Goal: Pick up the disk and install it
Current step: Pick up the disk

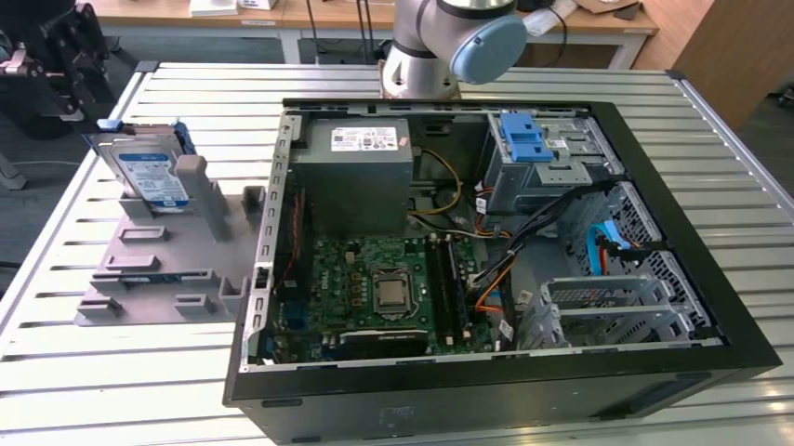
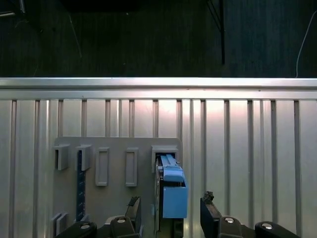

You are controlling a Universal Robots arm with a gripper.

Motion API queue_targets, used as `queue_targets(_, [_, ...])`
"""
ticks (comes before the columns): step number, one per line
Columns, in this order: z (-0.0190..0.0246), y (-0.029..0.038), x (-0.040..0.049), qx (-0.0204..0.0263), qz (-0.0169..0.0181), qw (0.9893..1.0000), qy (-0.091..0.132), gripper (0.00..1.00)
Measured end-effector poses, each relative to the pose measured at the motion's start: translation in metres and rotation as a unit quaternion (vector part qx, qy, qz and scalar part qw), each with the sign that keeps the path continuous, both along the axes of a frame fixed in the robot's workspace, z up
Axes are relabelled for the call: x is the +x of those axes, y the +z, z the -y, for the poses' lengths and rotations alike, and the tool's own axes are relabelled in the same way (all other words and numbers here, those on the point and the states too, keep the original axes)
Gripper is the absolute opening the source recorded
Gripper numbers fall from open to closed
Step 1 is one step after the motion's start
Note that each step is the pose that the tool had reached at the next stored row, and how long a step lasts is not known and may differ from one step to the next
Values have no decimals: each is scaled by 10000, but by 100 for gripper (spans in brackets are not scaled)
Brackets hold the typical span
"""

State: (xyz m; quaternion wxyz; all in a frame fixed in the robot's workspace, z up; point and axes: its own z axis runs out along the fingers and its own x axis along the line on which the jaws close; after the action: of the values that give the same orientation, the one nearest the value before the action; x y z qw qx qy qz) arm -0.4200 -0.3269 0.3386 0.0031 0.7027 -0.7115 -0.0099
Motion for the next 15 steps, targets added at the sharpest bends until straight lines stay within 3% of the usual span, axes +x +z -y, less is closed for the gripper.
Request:
queue_targets(2, [1, -12, -3, -14, 33, 10000, 2, 59])
queue_targets(6, [1, -35, -16, -26, 153, 9999, 5, 59])
queue_targets(7, [1, -47, -17, -25, 167, 9999, 6, 59])
queue_targets(15, [1, -165, -42, -26, 166, 9999, 6, 59])
